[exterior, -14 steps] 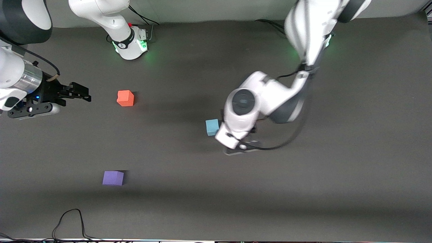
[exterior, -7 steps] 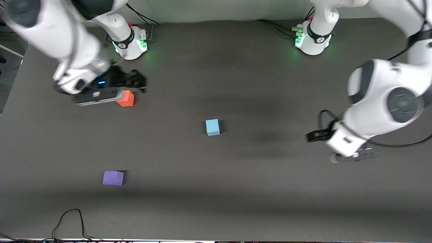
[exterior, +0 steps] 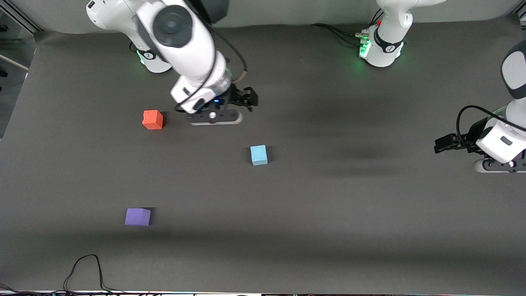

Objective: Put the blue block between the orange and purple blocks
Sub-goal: 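Lower the blue cube onto the table and open the left gripper, then lower the right gripper onto the blue cube while the left gripper withdraws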

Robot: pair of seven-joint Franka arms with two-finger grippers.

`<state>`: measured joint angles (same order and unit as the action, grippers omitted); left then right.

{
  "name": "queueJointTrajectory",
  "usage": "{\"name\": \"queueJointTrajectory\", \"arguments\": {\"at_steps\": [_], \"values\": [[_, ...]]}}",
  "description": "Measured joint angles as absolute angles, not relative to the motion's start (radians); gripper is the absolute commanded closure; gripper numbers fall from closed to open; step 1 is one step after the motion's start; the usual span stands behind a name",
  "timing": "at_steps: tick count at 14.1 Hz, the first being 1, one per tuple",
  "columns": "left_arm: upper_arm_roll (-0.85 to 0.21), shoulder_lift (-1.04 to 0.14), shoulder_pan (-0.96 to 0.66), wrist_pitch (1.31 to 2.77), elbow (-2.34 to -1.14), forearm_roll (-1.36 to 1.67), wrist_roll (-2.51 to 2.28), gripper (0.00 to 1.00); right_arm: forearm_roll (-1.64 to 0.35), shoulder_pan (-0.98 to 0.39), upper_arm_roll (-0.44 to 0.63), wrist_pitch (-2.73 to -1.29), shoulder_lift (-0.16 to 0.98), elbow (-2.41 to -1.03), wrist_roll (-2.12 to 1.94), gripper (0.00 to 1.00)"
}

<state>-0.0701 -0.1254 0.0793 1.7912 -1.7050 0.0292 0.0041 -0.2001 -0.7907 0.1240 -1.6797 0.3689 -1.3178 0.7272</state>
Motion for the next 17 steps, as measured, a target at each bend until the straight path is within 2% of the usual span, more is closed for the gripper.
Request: {"name": "queueJointTrajectory", "arguments": {"at_steps": [4, 12, 17], "values": [[-0.071, -0.103, 0.079, 1.729, -1.673, 0.029, 0.005, 0.00, -0.195, -0.856, 0.125, -1.765, 0.428, -1.343, 0.755, 0.00], [-0.076, -0.103, 0.078, 1.700, -1.647, 0.029, 0.005, 0.00, -0.119, -0.867, 0.133, -2.207, 0.501, -1.664, 0.675, 0.00], [-0.078, -0.103, 0.069, 1.696, -1.638, 0.029, 0.005, 0.00, -0.117, -0.870, 0.135, -2.352, 0.623, -1.695, 0.670, 0.00]]}}
